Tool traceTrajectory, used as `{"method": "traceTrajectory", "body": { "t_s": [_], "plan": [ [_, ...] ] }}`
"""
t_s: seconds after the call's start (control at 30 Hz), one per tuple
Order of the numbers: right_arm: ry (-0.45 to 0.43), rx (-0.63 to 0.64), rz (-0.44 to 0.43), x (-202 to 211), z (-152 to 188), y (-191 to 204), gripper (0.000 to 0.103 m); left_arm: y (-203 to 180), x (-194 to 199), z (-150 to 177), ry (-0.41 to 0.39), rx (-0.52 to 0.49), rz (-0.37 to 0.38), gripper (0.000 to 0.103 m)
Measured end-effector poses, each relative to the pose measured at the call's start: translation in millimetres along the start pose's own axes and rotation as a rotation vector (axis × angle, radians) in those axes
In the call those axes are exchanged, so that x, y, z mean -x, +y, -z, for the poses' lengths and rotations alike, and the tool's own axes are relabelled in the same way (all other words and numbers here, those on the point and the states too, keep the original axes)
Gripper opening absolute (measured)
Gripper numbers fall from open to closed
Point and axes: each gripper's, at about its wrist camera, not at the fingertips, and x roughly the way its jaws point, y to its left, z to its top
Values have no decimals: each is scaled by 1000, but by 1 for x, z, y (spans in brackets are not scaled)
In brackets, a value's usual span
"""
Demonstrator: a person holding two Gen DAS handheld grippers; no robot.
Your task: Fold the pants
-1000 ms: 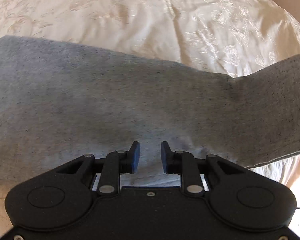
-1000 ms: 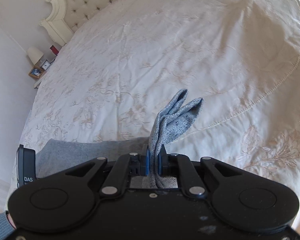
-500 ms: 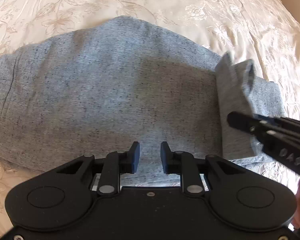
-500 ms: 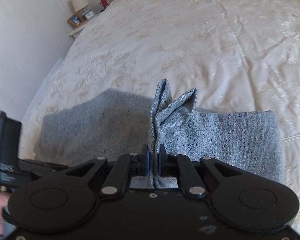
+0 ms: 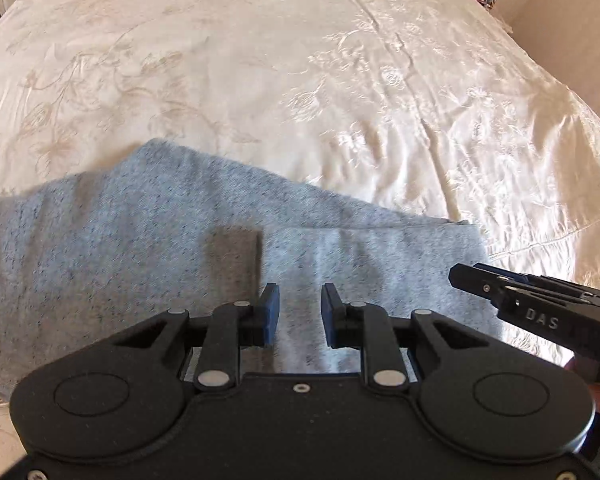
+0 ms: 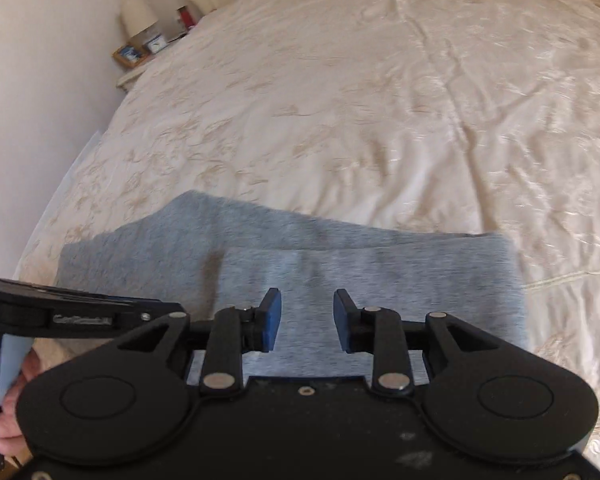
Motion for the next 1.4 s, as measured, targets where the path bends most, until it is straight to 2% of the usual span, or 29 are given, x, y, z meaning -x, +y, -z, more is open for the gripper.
{"method": "traceTrajectory", "body": {
  "t_s": [0.13,0.27,0.37,0.43,0.5,0.57,0.63,0.73,0.8,0.87,0.9,0.93,1.03,1.13,1.2,1.3,1.4],
  "plan": [
    [21,-76,99,-8,-7,-53,32,-16,-33,6,66,1,-47,30],
    [100,-140,139,-29,-3,-94,30,-8,-83,28,206,31,-136,34],
    [187,-157,134,-48,5,-111,30,-8,-75,32,176,67,-146,35],
    [196,-127,126,-50,8,-111,30,-10,-53,32,130,60,-151,35],
    [204,-89,123,-50,8,-109,32,-6,-28,33,43,35,-211,35],
    [212,-60,105,-50,7,-107,33,7,-11,34,1,49,-283,35],
    [215,-42,78,-51,3,-106,33,28,2,37,-25,117,-321,35],
    [186,-26,46,-39,-2,-108,33,68,7,46,-30,281,-364,34],
    [162,-9,35,-29,-4,-107,33,92,-4,59,25,373,-348,34],
    [143,5,17,-19,-5,-105,33,110,-31,78,172,412,-323,35],
    [141,10,7,-16,-5,-104,33,113,-37,86,176,415,-323,33],
    [140,14,-4,-14,-5,-101,33,114,-36,89,151,415,-317,33],
    [138,22,-40,-4,-3,-95,33,113,-31,90,144,438,-321,31],
    [136,45,-64,3,0,-83,33,107,-19,89,137,365,-311,31],
    [133,51,-76,7,1,-74,34,107,1,89,98,354,-287,31],
    [119,76,-85,15,3,-59,34,125,35,90,36,362,-273,31],
    [110,84,-92,18,5,-44,34,155,53,88,21,389,-271,33]
  ]
}}
